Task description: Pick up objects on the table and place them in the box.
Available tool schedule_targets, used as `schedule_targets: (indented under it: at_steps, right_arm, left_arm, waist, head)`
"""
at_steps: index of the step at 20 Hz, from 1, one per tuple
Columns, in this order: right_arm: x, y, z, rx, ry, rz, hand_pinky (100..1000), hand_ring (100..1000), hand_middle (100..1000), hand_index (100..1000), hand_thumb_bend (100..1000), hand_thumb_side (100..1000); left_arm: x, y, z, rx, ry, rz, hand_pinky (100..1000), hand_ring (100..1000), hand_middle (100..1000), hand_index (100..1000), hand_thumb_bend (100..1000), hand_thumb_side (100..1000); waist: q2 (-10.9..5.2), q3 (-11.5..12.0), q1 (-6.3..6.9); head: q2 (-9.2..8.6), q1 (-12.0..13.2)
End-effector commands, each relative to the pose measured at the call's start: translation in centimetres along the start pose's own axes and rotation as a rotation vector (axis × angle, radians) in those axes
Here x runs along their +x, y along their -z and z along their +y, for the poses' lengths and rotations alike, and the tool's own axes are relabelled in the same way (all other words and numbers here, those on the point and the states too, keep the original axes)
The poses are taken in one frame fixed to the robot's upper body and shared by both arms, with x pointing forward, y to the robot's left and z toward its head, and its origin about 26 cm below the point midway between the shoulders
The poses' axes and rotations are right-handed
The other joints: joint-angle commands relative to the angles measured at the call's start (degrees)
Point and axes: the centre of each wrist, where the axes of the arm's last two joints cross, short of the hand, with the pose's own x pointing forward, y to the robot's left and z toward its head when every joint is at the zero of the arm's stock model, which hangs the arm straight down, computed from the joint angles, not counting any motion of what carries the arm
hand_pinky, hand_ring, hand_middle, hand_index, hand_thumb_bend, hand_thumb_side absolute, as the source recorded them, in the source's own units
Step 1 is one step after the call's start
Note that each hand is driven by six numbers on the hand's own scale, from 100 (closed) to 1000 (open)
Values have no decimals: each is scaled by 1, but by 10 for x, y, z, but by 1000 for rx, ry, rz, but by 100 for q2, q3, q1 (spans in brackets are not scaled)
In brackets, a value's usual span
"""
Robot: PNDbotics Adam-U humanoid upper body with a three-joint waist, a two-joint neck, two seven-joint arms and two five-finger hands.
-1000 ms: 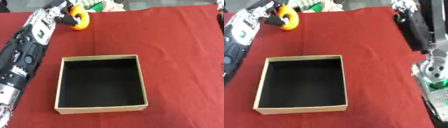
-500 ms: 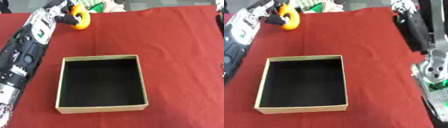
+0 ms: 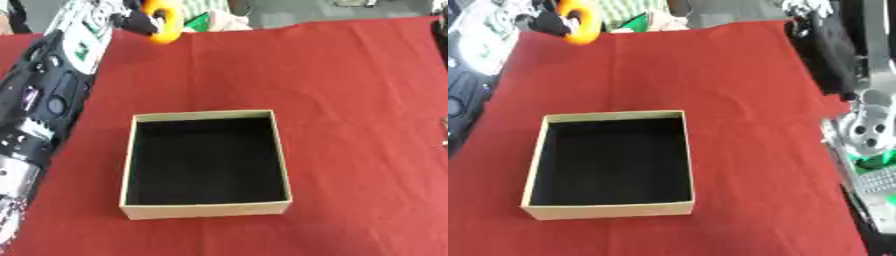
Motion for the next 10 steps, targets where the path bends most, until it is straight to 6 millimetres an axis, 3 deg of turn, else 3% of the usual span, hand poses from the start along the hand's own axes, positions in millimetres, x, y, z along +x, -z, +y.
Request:
schedule_targets:
  at_steps: [1,10]
  right_arm:
    - [5,2,-4,-7,-8,-27,918,844,797,920,100,812]
    - [3,0,-5,-3,-24,-21,916,845,797,917,100,800]
  left_arm:
    - [3,-7,25,55,26,-42,150,526,557,685,100,197]
    - [1,-33,30,115,83,-164,132,513,549,675,100,191]
  waist:
    - [-231,21,-18]
    - [-422,153,-4]
  head:
    - [103,-43]
    - [327,-197]
